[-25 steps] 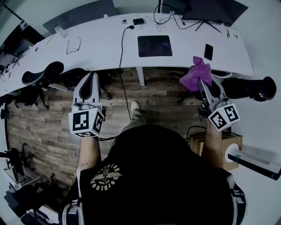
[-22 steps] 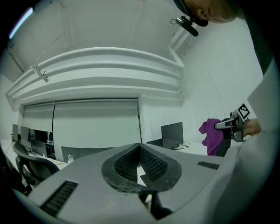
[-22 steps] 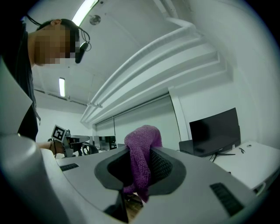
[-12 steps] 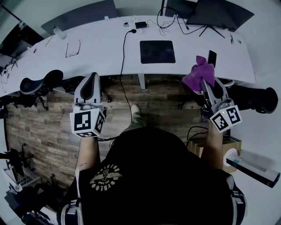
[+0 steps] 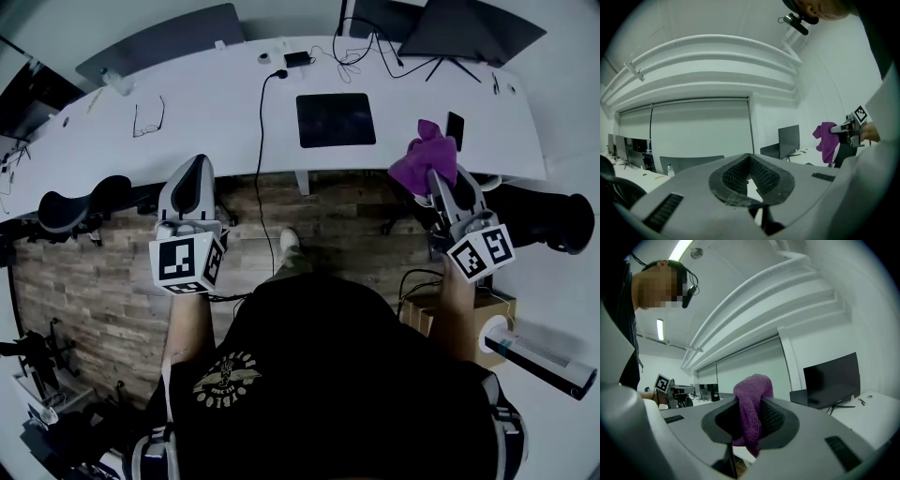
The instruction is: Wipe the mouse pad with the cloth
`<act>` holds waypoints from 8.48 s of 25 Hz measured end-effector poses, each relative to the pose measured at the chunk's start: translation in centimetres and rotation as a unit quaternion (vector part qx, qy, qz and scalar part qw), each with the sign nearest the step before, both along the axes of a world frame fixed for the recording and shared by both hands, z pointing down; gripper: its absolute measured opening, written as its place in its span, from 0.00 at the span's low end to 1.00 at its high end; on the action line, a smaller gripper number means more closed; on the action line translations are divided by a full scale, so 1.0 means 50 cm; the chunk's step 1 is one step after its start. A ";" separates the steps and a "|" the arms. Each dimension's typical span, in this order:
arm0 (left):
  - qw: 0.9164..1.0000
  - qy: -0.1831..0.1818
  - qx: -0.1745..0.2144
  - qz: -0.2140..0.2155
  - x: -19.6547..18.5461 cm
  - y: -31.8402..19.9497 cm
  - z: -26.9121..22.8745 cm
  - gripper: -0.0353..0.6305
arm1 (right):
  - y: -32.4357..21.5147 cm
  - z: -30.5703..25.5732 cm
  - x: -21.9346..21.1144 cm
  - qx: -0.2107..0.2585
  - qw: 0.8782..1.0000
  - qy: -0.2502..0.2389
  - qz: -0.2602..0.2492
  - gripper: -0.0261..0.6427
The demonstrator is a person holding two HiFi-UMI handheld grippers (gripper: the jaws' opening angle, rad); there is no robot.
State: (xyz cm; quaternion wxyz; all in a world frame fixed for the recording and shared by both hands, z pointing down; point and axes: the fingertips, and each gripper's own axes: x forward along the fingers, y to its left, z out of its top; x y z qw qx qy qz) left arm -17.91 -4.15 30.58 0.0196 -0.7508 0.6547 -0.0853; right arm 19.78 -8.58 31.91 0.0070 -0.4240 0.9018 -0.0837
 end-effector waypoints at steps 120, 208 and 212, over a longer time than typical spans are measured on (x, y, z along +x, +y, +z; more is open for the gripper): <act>0.995 0.028 -0.097 0.023 -0.106 -0.518 0.206 0.06 | -0.647 0.746 -0.047 -0.361 0.925 0.081 0.093 0.17; 1.000 -0.006 0.014 0.019 0.201 -0.488 -0.038 0.06 | -0.514 0.046 -0.060 -0.004 0.995 0.026 -0.096 0.16; 1.000 0.002 0.015 0.027 0.181 -0.493 -0.038 0.06 | -0.511 0.046 -0.069 -0.009 0.996 0.027 -0.080 0.16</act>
